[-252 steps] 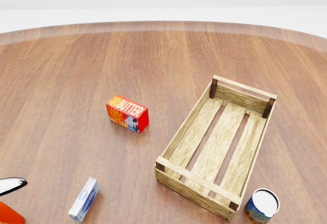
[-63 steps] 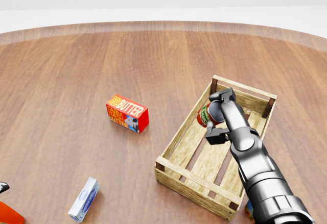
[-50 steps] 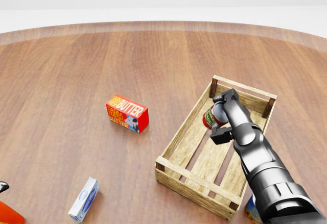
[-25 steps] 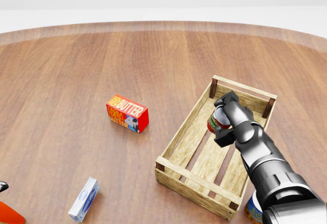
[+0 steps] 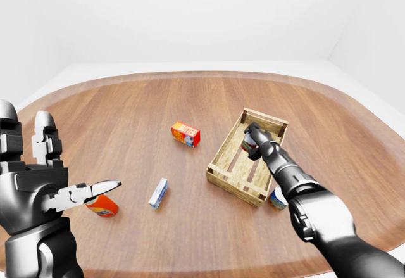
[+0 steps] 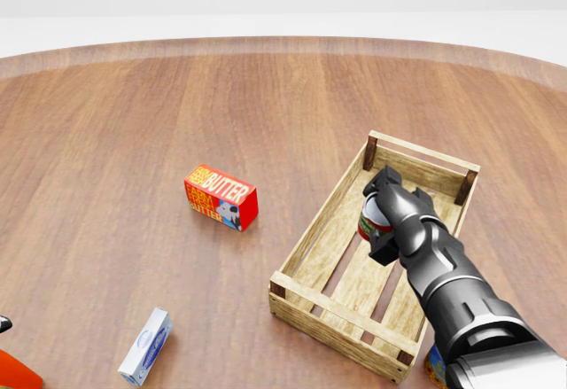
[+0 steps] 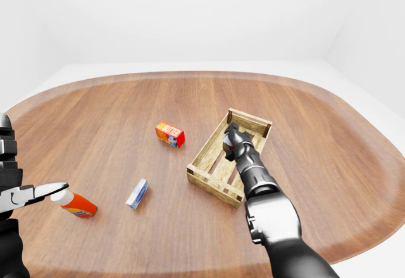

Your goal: Pick up the tomato sauce, and put it in the wooden tray.

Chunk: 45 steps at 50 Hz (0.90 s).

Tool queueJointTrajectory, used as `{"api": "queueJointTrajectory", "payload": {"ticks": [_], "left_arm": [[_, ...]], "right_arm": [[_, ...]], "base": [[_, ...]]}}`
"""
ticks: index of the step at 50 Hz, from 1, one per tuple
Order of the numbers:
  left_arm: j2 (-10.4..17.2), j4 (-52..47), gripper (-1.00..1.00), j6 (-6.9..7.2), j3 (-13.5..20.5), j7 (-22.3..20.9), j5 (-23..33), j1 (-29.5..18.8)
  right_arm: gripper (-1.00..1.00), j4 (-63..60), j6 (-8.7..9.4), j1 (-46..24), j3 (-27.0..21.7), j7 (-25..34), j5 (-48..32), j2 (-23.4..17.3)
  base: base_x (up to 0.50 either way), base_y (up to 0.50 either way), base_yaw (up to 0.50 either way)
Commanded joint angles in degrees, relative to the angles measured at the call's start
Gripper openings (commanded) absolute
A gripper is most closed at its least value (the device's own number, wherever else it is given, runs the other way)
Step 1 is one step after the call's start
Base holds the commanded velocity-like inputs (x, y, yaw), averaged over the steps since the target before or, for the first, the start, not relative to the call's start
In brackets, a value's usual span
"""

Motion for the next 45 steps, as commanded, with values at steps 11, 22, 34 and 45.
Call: {"api": "queueJointTrajectory", "payload": {"ticks": [11,22,34,45], "left_arm": [[-0.02,0.11,0.98,0.0,-0.13,0.02,0.17,-0.06],[-0.08,0.0,0.98,0.0,-0.15,-0.06,0.19,0.07],[-0.11,-0.02,0.98,0.0,-0.23,-0.05,0.32,0.06],[-0.16,-0.01,0.99,0.0,-0.44,-0.03,0.52,0.06]], "right_arm": [[-1.0,-0.08,0.0,0.12,0.44,1.21,-7.19,-0.29],[-1.0,0.46,0.0,0.57,0.32,0.98,-7.95,-0.47],[-1.0,1.07,0.0,1.15,0.21,0.72,-8.18,0.11],[-1.0,1.56,0.0,1.52,0.19,0.34,-8.28,0.85]], "base": [[0.0,0.0,0.0],[0.0,0.0,0.0],[0.0,0.0,0.0],[0.0,0.0,0.0]]}}
